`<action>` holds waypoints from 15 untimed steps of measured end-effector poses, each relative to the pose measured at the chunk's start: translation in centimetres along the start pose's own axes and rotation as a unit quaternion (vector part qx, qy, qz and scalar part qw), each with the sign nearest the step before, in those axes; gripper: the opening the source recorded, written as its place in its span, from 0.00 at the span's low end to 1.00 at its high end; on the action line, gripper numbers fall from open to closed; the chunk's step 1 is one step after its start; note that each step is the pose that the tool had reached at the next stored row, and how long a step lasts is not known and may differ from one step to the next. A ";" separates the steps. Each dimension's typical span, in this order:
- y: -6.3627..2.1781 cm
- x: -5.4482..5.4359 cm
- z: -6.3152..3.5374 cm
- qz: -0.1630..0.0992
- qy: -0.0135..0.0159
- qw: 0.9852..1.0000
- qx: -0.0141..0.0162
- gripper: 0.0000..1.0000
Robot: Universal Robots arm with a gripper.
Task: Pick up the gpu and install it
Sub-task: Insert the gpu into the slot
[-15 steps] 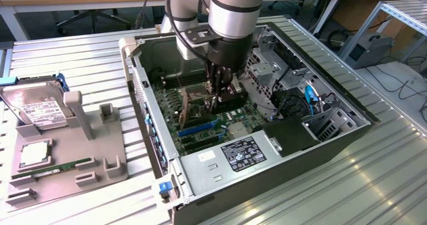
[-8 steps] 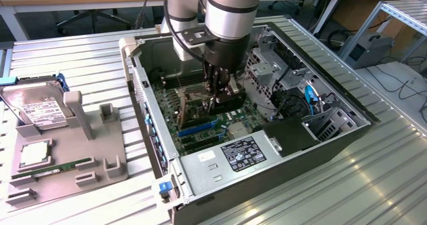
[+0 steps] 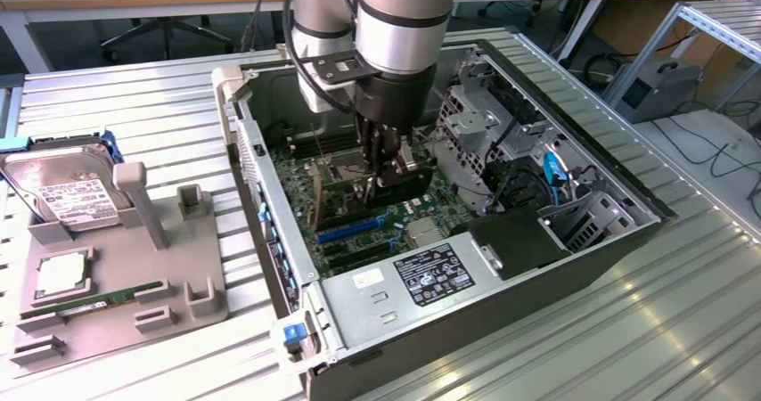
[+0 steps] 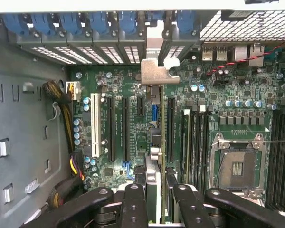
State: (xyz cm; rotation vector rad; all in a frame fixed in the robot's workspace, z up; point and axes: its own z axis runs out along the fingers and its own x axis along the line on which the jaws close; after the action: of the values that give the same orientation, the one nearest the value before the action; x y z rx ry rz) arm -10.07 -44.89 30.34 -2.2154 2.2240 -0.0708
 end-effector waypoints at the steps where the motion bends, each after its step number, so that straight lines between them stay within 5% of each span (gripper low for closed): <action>1: 0.07 0.0 0.04 0.003 0.000 1.000 0.000 0.27; 8: 0.11 0.0 0.07 0.005 0.000 1.000 0.000 0.27; 9: 0.13 0.0 0.08 0.005 0.000 1.000 0.004 0.27; 13: 0.17 0.0 0.12 0.006 0.000 0.999 0.033 0.27; 15: 0.16 0.0 0.12 0.006 0.000 0.999 0.034 0.27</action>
State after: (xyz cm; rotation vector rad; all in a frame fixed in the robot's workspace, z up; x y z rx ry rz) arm -10.23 -44.88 30.22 -2.1671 2.2001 -0.1436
